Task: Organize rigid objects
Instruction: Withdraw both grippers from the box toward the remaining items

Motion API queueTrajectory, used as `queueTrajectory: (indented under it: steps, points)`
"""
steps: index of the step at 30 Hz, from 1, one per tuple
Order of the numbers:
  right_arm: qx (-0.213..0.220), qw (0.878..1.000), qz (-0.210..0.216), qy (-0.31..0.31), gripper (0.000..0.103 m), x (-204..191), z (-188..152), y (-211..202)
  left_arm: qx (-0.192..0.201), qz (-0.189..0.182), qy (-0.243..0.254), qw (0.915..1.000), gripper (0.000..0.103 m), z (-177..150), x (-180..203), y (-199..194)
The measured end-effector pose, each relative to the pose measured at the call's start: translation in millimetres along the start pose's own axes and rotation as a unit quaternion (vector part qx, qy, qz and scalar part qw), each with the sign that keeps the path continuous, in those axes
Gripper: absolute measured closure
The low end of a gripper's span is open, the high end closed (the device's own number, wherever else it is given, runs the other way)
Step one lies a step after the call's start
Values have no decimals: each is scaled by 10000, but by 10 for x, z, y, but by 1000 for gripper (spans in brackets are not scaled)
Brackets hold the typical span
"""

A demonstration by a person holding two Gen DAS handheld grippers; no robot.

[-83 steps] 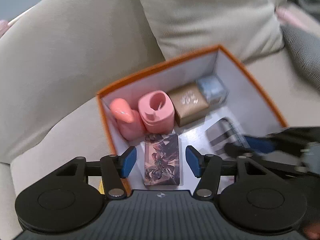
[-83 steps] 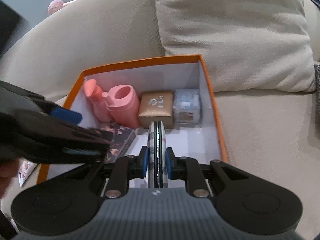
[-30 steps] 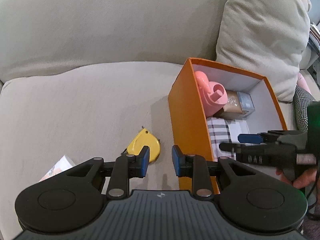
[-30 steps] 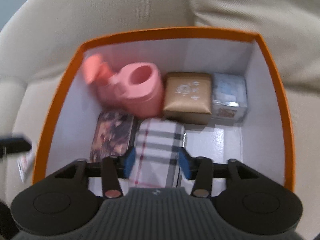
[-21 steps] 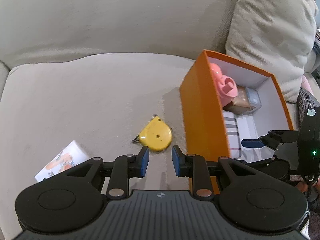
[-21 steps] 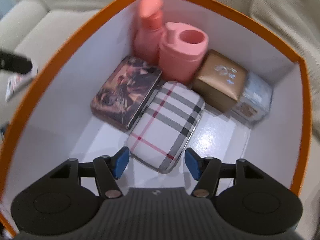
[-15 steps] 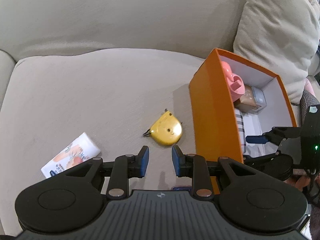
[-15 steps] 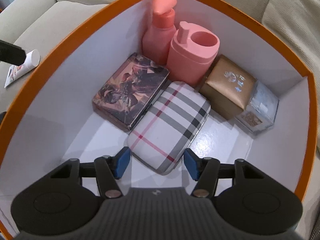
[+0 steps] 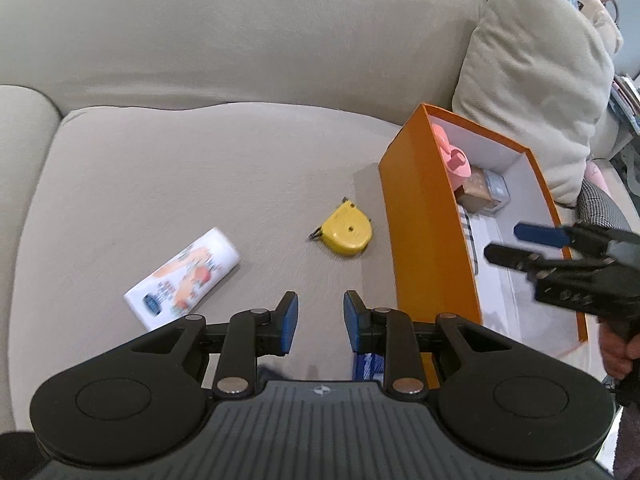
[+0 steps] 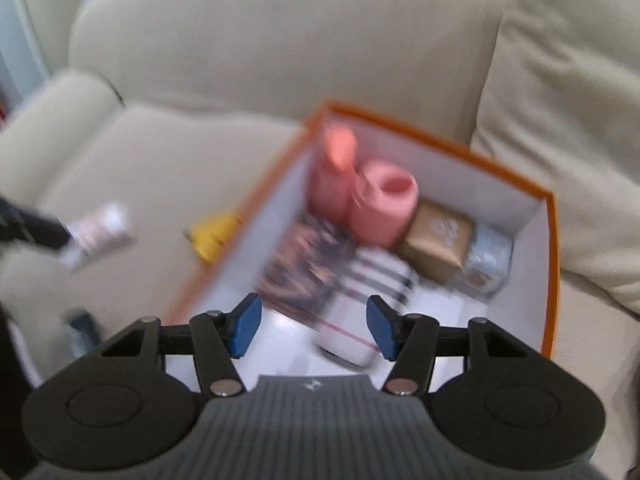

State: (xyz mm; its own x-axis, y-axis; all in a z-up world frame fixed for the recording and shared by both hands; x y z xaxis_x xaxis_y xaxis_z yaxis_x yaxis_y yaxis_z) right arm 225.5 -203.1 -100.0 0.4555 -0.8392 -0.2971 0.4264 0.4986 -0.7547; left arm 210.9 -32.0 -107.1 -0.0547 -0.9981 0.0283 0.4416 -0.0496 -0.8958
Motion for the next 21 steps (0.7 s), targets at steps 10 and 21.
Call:
queueTrajectory:
  steps: [10, 21]
  points:
    - [632, 9968, 486, 2, 59, -1213, -203, -148, -104, 271, -219, 9993, 72, -699, -363, -88]
    - [-509, 9975, 369, -317, 56, -1671, -898, 833, -394, 437, -73, 9982, 72, -1056, -589, 118]
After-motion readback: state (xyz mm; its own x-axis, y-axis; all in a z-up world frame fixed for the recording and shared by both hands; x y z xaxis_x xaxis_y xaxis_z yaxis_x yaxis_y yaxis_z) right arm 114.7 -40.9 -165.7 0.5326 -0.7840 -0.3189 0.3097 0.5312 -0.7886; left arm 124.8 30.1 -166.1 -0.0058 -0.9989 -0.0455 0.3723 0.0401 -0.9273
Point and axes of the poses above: each gripper's, at about its wrist camera, not at the fingertips, and y roughly the way its jaws point, x to its right, z to its top, the point moved 10 cm from there along y, roughly the way its jaws point, and after that the axes turned 15 degrees about z, right-handed, at the moved point
